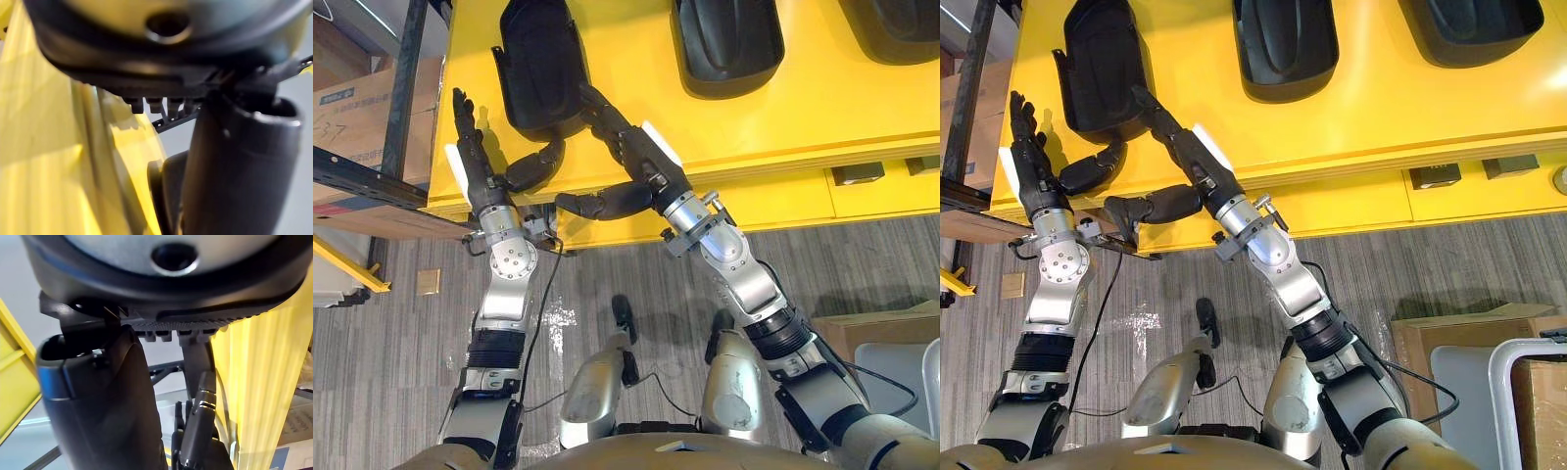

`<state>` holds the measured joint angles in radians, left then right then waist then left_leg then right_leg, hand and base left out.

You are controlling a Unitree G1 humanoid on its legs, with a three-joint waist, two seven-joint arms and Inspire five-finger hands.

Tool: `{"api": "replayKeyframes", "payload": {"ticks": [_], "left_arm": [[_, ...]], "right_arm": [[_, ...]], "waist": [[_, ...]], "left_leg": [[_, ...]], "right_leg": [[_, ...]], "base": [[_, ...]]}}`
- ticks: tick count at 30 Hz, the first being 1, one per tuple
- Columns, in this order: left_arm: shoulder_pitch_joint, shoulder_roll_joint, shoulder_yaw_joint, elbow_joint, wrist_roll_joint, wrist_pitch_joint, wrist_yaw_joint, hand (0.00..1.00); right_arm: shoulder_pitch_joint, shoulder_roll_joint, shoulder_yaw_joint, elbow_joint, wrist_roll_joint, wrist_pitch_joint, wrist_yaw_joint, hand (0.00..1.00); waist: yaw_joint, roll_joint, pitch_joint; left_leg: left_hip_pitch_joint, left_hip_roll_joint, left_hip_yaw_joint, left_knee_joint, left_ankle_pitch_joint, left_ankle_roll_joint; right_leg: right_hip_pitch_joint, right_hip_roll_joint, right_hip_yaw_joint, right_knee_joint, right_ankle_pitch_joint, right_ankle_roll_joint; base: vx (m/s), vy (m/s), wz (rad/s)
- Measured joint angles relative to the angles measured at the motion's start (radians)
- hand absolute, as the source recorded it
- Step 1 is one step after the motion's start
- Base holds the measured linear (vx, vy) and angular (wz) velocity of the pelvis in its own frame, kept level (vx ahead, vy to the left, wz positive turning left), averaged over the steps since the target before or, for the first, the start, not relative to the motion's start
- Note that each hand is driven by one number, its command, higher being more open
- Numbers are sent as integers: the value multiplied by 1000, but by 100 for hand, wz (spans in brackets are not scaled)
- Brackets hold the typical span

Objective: Walk over and take three plastic housings, then place them on the shelf

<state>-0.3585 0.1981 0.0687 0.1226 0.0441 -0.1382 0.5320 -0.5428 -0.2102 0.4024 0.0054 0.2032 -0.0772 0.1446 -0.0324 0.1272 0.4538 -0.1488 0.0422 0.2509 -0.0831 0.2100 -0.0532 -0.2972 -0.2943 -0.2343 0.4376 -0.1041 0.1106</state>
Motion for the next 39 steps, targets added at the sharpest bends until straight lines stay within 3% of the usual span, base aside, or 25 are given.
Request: {"api": "replayKeyframes", "payload": {"ticks": [5, 8, 16, 22, 25, 28, 30, 35, 39], "left_arm": [[-3, 0, 7, 2, -56, -36, -38, 100], [6, 0, 8, -5, -89, -54, -57, 100], [68, -5, 28, -85, -103, -73, -91, 100], [83, -6, 28, -98, -118, -80, -130, 100], [84, -6, 28, -98, -126, -80, -143, 100], [81, -6, 25, -98, -130, -80, -165, 100], [76, -6, 20, -99, -130, -80, -173, 100], [76, -5, 15, -113, -132, -81, -174, 100], [77, -5, 9, -134, -157, -125, -175, 100]], "right_arm": [[-29, 26, -13, 27, -40, -8, -45, 100], [-29, 27, -58, 21, -40, -42, -47, 100], [-30, 26, -171, -150, -40, -88, -65, 100], [-29, 17, -171, -160, -36, -83, -56, 100], [-33, 16, -170, -142, -29, -60, -4, 100], [-85, 11, -146, -3, -20, -13, 40, 100], [-110, 11, -129, 92, -21, 1, 38, 100], [-136, 9, -127, 115, -35, -2, 18, 100], [-138, 9, -120, 118, -38, -3, -6, 100]], "waist": [[3, 3, 2], [3, 3, 2], [-3, 9, 29], [-2, 9, 29], [1, 9, 29], [3, 9, 29], [10, 9, 29], [27, 9, 28], [29, 9, 28]], "left_leg": [[-4, -1, -2, 0, 9, 8], [-4, -2, -4, 0, 9, 8], [-2, 0, -5, 0, 9, 9], [1, -1, -13, 0, 9, 9], [2, -1, -17, 0, 10, 10], [1, -1, -23, 0, 9, 8], [-1, 0, -30, 0, 10, 5], [-1, 1, -40, 0, 14, 1], [-5, -1, -44, 0, 15, 0]], "right_leg": [[-2, 0, -3, 3, 1, 1], [0, -1, -4, 1, 1, 2], [3, 2, -4, -2, 2, 3], [14, 1, -13, -3, 2, 3], [18, 0, -18, -3, 2, 3], [18, -1, -23, -1, -1, -1], [19, -3, -30, 6, -5, -5], [16, -6, -38, 24, -16, -11], [13, -16, -43, 33, -20, -9]], "base": [[14, -65, 2], [16, -62, 2], [19, -64, -1], [15, -35, 4], [-3, -33, 3], [-15, -54, 4], [-14, -58, 9], [-6, -74, 6], [7, -69, 4]]}}
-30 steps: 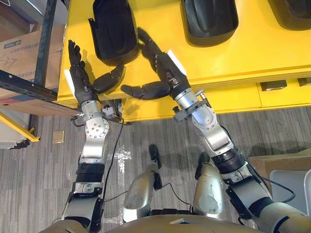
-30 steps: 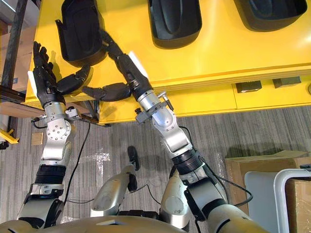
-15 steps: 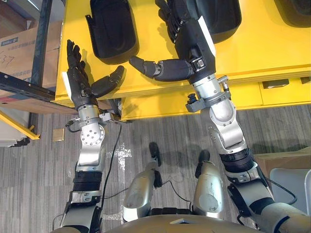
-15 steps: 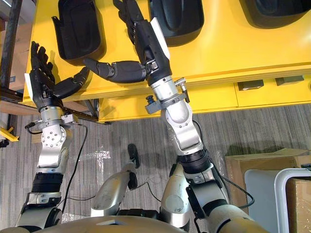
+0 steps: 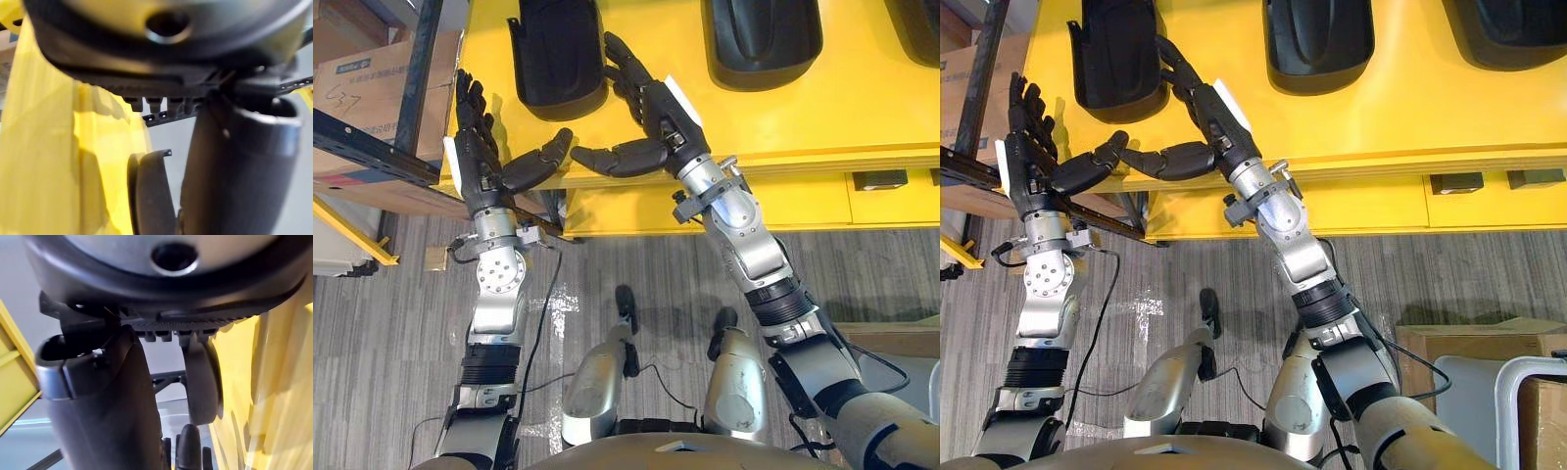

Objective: Walk over and take three plastic housings, then place them on the shelf

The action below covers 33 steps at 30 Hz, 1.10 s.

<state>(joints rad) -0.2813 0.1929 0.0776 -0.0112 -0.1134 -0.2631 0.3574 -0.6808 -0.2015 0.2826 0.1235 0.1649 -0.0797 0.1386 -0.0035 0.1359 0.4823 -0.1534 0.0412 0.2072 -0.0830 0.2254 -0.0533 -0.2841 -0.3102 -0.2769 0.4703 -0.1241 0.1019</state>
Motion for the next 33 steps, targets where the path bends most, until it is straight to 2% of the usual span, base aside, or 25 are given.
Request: {"api": "replayKeyframes", "payload": {"ticks": [7, 12, 21, 24, 27, 30, 33], "left_arm": [[3, 0, -2, -84, 1, -51, -19, 100], [3, -1, -4, -86, -7, -53, -58, 100], [3, -1, -7, -75, -15, -37, -59, 100], [3, -1, -10, -72, 12, -26, 1, 100], [-7, -1, -8, -30, 158, 27, 148, 100], [-26, -1, -4, 42, 203, 78, 255, 100], [-26, -2, -2, 54, 206, 120, 308, 100]], "right_arm": [[-2, 3, 3, -1, 0, -13, -10, 100], [-2, 3, 3, 0, 0, -14, 4, 100], [-3, 3, 9, 0, 2, -14, 56, 100], [-3, 3, 36, 0, 2, -14, 81, 100], [-3, 3, 53, 0, 3, -14, 92, 100], [-3, 3, 71, 1, 5, -14, 94, 100], [-3, 4, 84, 1, 2, -14, 87, 100]], "waist": [[0, 0, 0], [0, 0, 0], [-1, 0, 0], [0, 0, 0], [0, 0, 0], [1, 0, 0], [4, 0, 0]], "left_leg": [[-7, -1, 1, 0, 1, 0], [-8, -1, -1, 0, 4, 3], [-8, -1, 0, 0, 9, 5], [-7, -1, 0, 0, 10, 5], [-7, 0, 1, 0, 10, 4], [-7, 0, 1, 0, 10, 4], [-7, 0, 1, 0, 10, 4]], "right_leg": [[-10, -1, 3, 2, 0, 0], [-10, -1, 2, 2, 0, 0], [-10, -1, 2, 2, 1, 1], [-10, 0, 2, 1, 1, 1], [-9, 0, 3, 0, 1, 1], [-9, 1, 2, -1, 2, 2], [-8, 4, 2, -3, 3, 2]], "base": [[8, -65, 0], [3, -62, 1], [3, -63, 0], [0, 0, 0], [0, 0, 0], [0, 0, 0], [0, 0, 0]]}}
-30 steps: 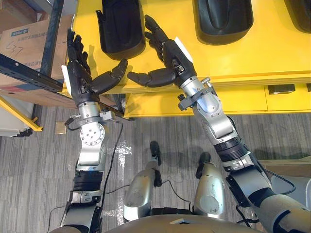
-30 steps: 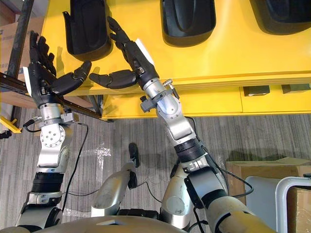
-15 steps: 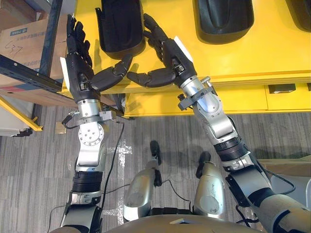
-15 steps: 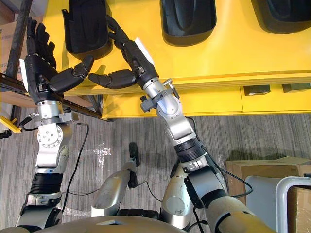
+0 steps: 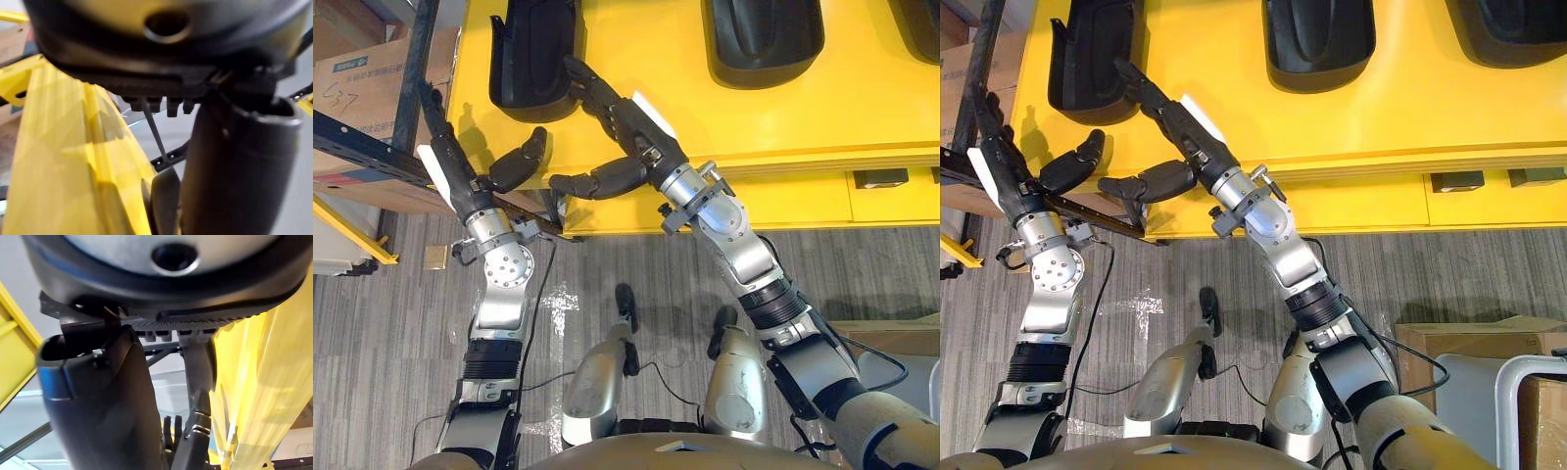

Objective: Walk over and take three plastic housings, then place them on the shelf

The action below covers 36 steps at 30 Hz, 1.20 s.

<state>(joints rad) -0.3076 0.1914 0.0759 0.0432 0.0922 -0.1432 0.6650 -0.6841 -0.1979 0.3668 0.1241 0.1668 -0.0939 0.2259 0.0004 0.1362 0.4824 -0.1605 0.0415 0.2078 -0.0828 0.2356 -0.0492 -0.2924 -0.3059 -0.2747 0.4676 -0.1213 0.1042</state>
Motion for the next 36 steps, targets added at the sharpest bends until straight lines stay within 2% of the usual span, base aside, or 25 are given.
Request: {"api": "replayKeyframes", "payload": {"ticks": [4, 6, 10, 14, 21, 27, 30, 36], "left_arm": [[-18, 0, 1, 18, 40, 46, 28, 100], [-56, 0, 1, 63, 42, 99, 37, 100], [-85, 3, 10, 88, 41, 122, 55, 100], [-95, 5, 25, 119, 41, 110, 73, 100], [-95, 17, 82, 165, 36, 103, 97, 100], [-93, 35, 108, 194, 32, 107, 94, 100], [-82, 59, 125, 206, 26, 102, 92, 100], [-84, 74, 134, 222, 18, 97, 85, 100]], "right_arm": [[-1, 0, 0, 1, -1, 0, -26, 100], [-3, 1, -1, 4, -2, -8, -68, 100], [-9, 1, -28, 5, -3, -37, -132, 100], [-4, 0, -81, -53, -2, -55, -158, 100], [139, -13, -209, -325, 4, -139, -168, 100], [300, -76, -327, -342, 9, -137, -168, 100], [330, -83, -347, -342, 36, -137, -168, 100], [363, -83, -359, -370, 48, -137, -164, 100]], "waist": [[4, 0, 0], [5, 0, 0], [-3, 0, 0], [-5, 0, 0], [-44, 1, 0], [-71, 1, 0], [-87, 1, 0], [-90, -1, -1]], "left_leg": [[0, 2, 1, 0, 0, 0], [0, 3, 2, 0, 0, 0], [0, 3, 8, 0, -1, -1], [1, 4, 31, 0, -5, -6], [7, 5, 71, 0, -11, -6], [12, 7, 97, -1, -22, -11], [14, 9, 115, -1, -24, -13], [16, 17, 136, -1, -26, -14]], "right_leg": [[1, 4, 0, -2, 1, 1], [0, 6, 2, -2, 1, 1], [-4, 7, 8, -2, 2, 2], [-21, 12, 36, -1, 5, 6], [-39, 23, 79, -13, 20, 12], [-41, 32, 105, -39, 33, 14], [-41, 39, 120, -60, 51, 17], [-39, 54, 139, -92, 76, 18]], "base": [[0, 0, 0], [0, 0, 0], [0, 0, -4], [0, -21, -16], [3, -54, -16], [-8, -44, -14], [3, -45, -15], [8, -71, -12]]}}
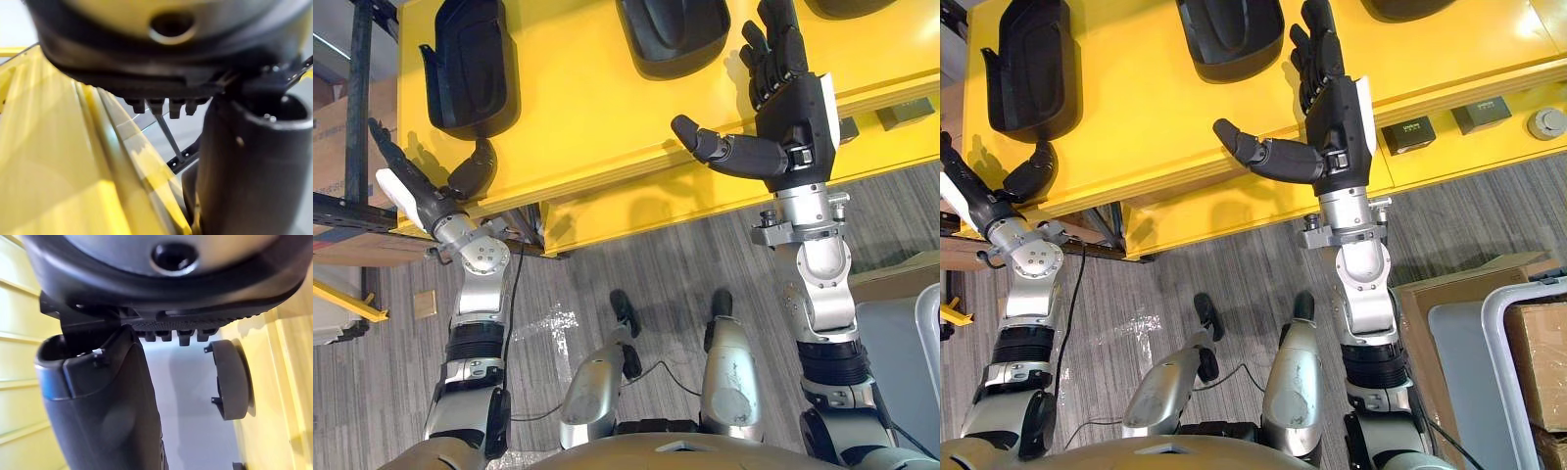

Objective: Walk over and take three plastic housings, then place them on the shelf

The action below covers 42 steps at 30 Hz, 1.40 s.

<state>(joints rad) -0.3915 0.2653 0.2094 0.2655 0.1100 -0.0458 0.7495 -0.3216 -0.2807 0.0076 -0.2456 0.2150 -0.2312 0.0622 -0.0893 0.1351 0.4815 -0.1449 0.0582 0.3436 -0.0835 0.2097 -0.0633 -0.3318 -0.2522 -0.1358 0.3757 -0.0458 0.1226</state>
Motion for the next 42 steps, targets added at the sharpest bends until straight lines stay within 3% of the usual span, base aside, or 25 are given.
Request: {"api": "replayKeyframes", "payload": {"ticks": [8, 14, 20, 24, 28, 34, 37, 39, 42], "left_arm": [[30, 23, -4, -32, -26, -4, -74, 100], [313, -9, -50, -276, -20, -26, -154, 100], [613, -136, -96, -386, -23, -132, -233, 100], [682, -193, -101, -390, -83, -216, -300, 100], [711, -193, -128, -467, -189, -308, -394, 100], [686, -160, -166, -552, -276, -335, -579, 100], [647, -122, -196, -552, -355, -338, -675, 100], [605, -86, -222, -555, -385, -337, -721, 100], [527, -34, -239, -581, -432, -337, -755, 100]], "right_arm": [[77, 26, 6, -63, -4, -2, 5, 100], [232, 90, 2, -85, -35, -52, -77, 100], [403, 132, 0, -84, -92, -81, -143, 100], [434, 131, -4, -69, -92, -80, -172, 100], [432, 128, -40, -37, -101, -77, -180, 100], [343, -9, -95, 89, -115, 18, -120, 100], [185, -116, -93, 210, -44, 115, -64, 100], [37, -208, -77, 343, 14, 191, -33, 100], [-138, -276, -56, 470, 87, 224, -23, 100]], "waist": [[2, -9, -1], [1, -52, -35], [12, -57, -152], [34, -74, -212], [47, -102, -254], [46, -110, -294], [47, -112, -297], [67, -117, -297], [90, -145, -285]], "left_leg": [[13, 11, 0, 0, -3, 5], [68, 25, 4, 0, -26, 15], [147, 25, 3, 0, -76, 13], [199, 29, 5, -1, -97, 4], [223, 38, 4, -2, -105, -6], [243, 38, 6, -5, -106, -7], [240, 43, 8, -5, -103, -14], [224, 50, 14, -5, -95, -14], [160, 69, 13, -1, -71, -16]], "right_leg": [[35, 15, -9, -44, 23, -2], [139, 36, -28, -152, 52, 8], [299, 48, -63, -302, 82, 27], [395, 59, -80, -384, 101, 29], [428, 68, -90, -397, 101, 28], [448, 67, -90, -396, 103, 25], [440, 72, -89, -397, 110, 24], [418, 75, -98, -403, 108, 23], [364, 85, -132, -408, 143, 11]], "base": [[34, -80, -2], [97, -47, -6], [169, 3, 2], [110, 5, 2], [20, -2, 0], [-16, 14, -2], [-84, 16, -4], [-104, 4, -8], [-38, -35, -1]]}}
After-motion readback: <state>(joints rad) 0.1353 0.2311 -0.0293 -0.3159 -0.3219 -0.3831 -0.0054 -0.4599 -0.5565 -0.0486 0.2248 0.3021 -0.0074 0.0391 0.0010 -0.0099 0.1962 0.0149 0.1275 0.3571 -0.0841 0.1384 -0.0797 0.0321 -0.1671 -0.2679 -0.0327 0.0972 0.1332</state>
